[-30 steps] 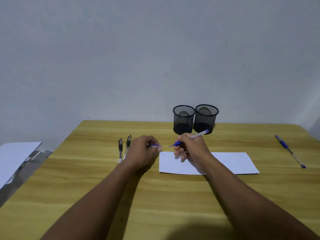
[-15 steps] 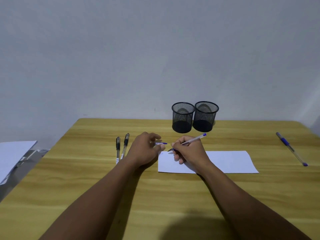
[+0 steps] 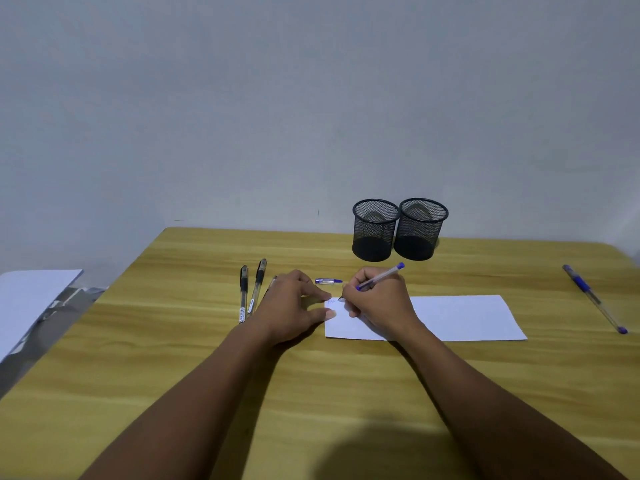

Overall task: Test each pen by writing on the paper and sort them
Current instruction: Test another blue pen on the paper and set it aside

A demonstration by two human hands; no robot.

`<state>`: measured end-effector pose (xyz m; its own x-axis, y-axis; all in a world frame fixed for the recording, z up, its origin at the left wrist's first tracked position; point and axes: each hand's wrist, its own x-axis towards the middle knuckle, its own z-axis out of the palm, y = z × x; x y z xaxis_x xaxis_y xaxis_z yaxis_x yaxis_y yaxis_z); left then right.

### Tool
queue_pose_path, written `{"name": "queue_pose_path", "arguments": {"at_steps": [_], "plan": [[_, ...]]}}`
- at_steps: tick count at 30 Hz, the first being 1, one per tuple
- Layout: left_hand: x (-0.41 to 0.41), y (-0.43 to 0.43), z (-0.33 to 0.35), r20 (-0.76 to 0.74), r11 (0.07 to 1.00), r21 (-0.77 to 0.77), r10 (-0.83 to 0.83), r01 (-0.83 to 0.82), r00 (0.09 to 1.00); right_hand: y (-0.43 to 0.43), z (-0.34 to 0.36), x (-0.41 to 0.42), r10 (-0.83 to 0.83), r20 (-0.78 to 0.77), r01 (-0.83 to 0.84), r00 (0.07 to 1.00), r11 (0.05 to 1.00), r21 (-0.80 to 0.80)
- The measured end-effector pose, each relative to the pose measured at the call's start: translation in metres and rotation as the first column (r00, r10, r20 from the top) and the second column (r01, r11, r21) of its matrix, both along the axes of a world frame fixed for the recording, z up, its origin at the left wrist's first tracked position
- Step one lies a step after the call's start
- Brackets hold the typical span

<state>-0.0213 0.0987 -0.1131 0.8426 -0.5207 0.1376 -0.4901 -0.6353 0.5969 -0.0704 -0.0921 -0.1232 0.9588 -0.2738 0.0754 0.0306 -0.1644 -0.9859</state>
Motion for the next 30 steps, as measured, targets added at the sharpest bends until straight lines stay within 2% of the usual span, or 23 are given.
{"name": "queue_pose_path", "arguments": {"at_steps": [3,8,30], "plan": [[-0.0007,-0.0005,-0.0006,0.002,1.000,-0.011,-0.001,0.001,1.000,-0.0014,-0.0047,-0.0002,0.023,0.015,-0.023,1.000,0.999,0.031],[0.0005,-0.0014,0.0012,-0.024,1.000,-0.002,0.004,-0.004,1.000,-0.0004,-0.0063,0.0002,0.020,0.044,-0.019,0.999,1.000,-0.015],[-0.0025,-0.0037,0.0060,-0.051,1.000,-0.003,0.022,-0.023,0.998,-0.0020,-0.0106,0.0029,-0.009,0.015,0.009,1.000,1.000,-0.013]]}}
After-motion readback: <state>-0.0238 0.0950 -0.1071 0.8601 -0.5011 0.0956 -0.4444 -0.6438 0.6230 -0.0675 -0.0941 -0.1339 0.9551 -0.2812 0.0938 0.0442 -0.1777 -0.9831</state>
